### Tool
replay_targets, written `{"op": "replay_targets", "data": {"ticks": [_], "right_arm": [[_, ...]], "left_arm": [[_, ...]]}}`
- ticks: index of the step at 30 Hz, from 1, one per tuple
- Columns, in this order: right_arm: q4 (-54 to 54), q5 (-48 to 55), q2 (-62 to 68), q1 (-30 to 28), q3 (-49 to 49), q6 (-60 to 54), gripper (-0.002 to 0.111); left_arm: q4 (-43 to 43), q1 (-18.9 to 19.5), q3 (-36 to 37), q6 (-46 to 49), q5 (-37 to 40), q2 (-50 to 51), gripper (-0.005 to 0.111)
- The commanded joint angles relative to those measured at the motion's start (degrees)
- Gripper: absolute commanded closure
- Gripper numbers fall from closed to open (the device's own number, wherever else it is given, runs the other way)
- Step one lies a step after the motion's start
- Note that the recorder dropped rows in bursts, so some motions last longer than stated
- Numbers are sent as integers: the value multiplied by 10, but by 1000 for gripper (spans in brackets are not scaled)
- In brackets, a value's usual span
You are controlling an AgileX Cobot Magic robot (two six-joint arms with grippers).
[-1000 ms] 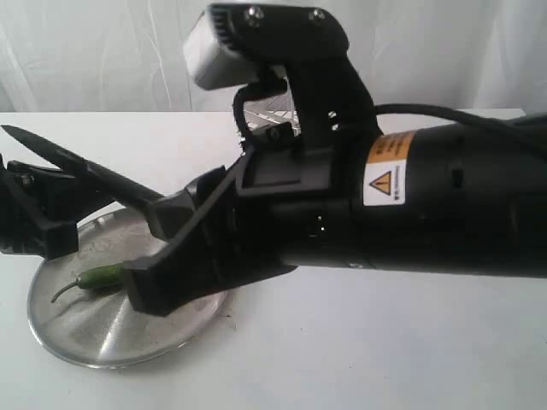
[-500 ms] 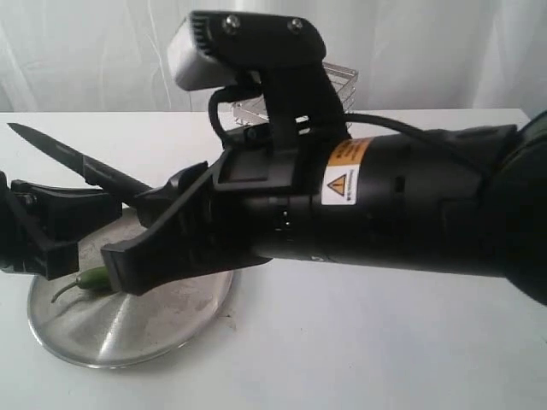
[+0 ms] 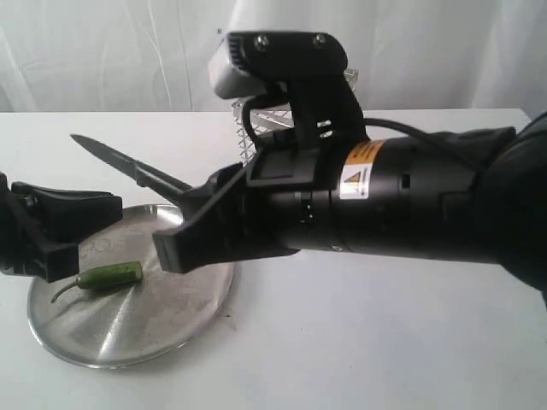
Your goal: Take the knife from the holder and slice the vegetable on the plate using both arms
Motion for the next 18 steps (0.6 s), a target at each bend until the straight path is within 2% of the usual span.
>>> {"op": "replay_targets", "data": {"ticks": [1,10,13,15,18], "right_arm": [[-6,-11,9,-4,33,7,108],[-1,-58,79,14,63,22,108],[-1,-85,109,24,63,22,108],[-1,-102,124,24,63,25,108],[0,-137,131,12,63,45,108]], "left_arm": [[4,1,4,-5,8,-3,87],[9,1,4,-5,-1,-9,87],[65,1,4,-5,-28,-14,84],[103,1,4,-21,-51,-12,74],[174,1,4,-16,-45,-1,47]]}}
